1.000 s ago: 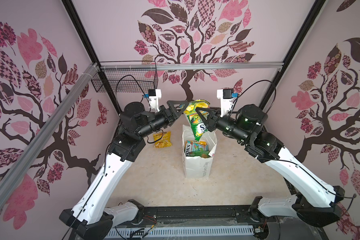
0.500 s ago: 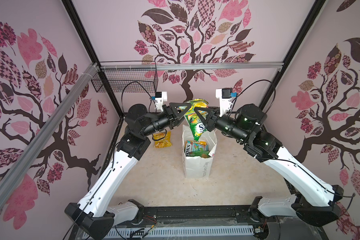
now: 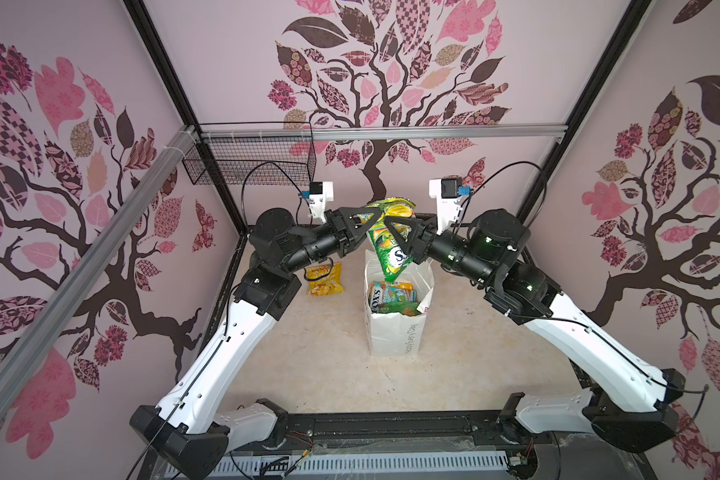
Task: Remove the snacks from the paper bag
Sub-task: 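Grasp the raised green candy bag with the left gripper while the right gripper holds it, then release the green bag from the right gripper and pull the right arm back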
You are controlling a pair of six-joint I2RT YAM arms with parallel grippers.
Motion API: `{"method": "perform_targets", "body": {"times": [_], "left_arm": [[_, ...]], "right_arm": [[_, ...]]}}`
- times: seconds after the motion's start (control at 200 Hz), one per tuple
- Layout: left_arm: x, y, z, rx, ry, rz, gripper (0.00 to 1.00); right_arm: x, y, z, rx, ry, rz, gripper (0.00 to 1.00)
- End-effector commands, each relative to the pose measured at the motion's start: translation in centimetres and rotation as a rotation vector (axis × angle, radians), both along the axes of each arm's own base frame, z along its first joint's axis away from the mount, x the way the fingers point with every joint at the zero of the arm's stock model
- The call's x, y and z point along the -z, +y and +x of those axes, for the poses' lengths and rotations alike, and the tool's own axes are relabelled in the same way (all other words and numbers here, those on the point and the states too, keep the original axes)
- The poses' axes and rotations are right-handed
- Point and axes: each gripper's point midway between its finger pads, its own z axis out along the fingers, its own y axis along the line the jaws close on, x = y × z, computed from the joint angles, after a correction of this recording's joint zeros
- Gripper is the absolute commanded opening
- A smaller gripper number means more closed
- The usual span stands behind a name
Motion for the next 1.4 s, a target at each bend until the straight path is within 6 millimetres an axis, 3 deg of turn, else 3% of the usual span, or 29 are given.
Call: {"method": "perform_targets", "body": {"times": [0.0,0.21,0.525,0.775,1.125,1.39], "left_arm": [[-1.7,0.0,-1.7,0.026,-0.107,-0.017,0.11],[-1.5,0.1,-1.7,0.016,-0.132,0.006,0.03],[-3.4,1.0,-2.4,-0.041,-0.266,0.068,0.00],[-4.1,2.0,-1.1,-0.123,-0.329,0.106,0.00],[-3.3,7.5,5.6,-0.215,-0.191,-0.051,0.00],[1.9,13.6,10.4,-0.374,-0.026,-0.075,0.00]], "right_arm": [[0.1,-0.4,-0.8,-0.008,-0.005,0.002,0.46],[-0.8,-1.3,-1.3,0.007,-0.028,0.021,0.64],[-3.8,-4.1,-2.7,0.061,-0.106,0.097,0.99],[-4.6,-6.8,-3.3,0.140,-0.151,0.134,1.00],[-2.3,-8.4,-3.3,0.207,-0.127,0.105,1.00],[-1.2,-8.9,-3.2,0.230,-0.118,0.077,1.00]]}}
